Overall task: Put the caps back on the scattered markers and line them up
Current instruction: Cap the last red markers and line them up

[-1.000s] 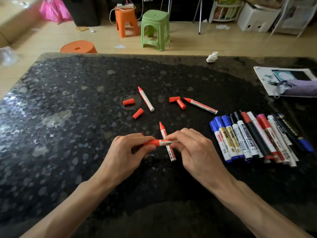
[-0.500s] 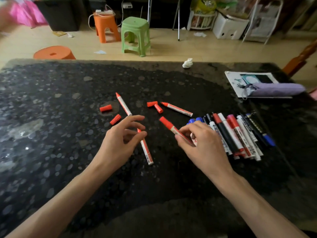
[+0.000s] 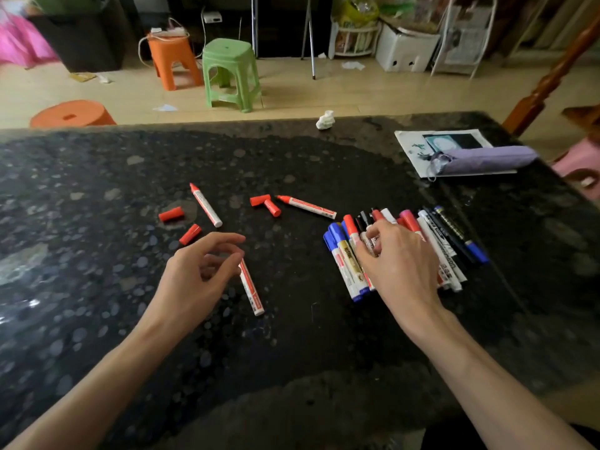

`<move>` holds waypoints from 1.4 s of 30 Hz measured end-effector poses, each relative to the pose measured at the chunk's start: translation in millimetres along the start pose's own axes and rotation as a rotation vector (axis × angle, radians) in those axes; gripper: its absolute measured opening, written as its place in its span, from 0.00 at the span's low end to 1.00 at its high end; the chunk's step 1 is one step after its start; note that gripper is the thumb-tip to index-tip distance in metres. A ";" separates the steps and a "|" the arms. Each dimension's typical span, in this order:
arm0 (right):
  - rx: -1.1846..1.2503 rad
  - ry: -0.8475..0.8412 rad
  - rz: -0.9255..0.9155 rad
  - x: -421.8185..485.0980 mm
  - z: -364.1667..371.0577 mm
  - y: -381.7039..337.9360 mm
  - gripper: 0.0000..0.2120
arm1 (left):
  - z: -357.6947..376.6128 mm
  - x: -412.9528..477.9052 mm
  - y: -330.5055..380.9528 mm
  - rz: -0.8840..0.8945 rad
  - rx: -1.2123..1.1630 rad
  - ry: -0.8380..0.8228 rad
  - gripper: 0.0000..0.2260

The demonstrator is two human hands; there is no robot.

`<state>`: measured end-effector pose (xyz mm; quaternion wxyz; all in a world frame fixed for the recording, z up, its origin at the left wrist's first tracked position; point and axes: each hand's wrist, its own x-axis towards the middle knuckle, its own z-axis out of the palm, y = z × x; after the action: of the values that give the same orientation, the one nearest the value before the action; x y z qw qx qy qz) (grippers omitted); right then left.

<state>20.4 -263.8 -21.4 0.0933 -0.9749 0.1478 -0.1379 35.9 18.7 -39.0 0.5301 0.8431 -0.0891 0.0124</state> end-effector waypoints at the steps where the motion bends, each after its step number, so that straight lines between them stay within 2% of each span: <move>1: -0.001 -0.004 -0.005 0.5 0.3 -1.5 0.10 | -2.8 0.2 -0.4 -0.003 0.002 0.006 0.10; 8: 0.080 -0.078 -0.084 0.0 6.8 -19.6 0.10 | -24.6 -3.1 -14.1 -0.049 0.054 0.056 0.10; 12: 0.168 -0.122 -0.188 -6.5 13.4 -38.5 0.10 | -42.6 -8.3 -35.1 -0.043 0.273 0.098 0.10; 14: 0.221 -0.192 -0.264 -12.2 18.1 -50.7 0.11 | -53.1 -12.7 -46.4 -0.046 0.424 0.119 0.10; 16: 0.259 -0.302 -0.331 -21.1 22.4 -66.0 0.13 | -60.7 -18.5 -57.3 -0.077 0.552 0.096 0.13; 20: 0.291 -0.458 -0.414 -42.1 32.1 -98.1 0.17 | -62.3 -27.5 -69.1 -0.211 0.667 0.009 0.18; 26: 0.155 -0.410 -0.414 -49.2 42.8 -114.2 0.13 | -63.2 -27.9 -67.1 -0.201 0.711 -0.009 0.12; 33: 0.117 -0.441 -0.303 -39.8 38.2 -99.3 0.11 | -60.9 -21.4 -63.5 -0.185 0.734 0.038 0.17; 38: 0.142 -0.489 -0.249 -31.3 34.6 -92.9 0.12 | -59.7 25.9 -68.9 -0.085 0.636 0.181 0.11; 40: 0.158 -0.491 -0.242 -28.3 35.4 -90.8 0.12 | -57.6 43.3 -74.6 -0.102 0.635 0.174 0.14; 42: 0.171 -0.491 -0.237 -26.8 36.3 -86.9 0.11 | -52.5 53.5 -79.2 -0.121 0.644 0.128 0.14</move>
<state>29.4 -168.7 -42.9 0.1915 -0.9782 -0.0063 0.0801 105.3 91.9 -80.5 0.2405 0.9687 0.0031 0.0611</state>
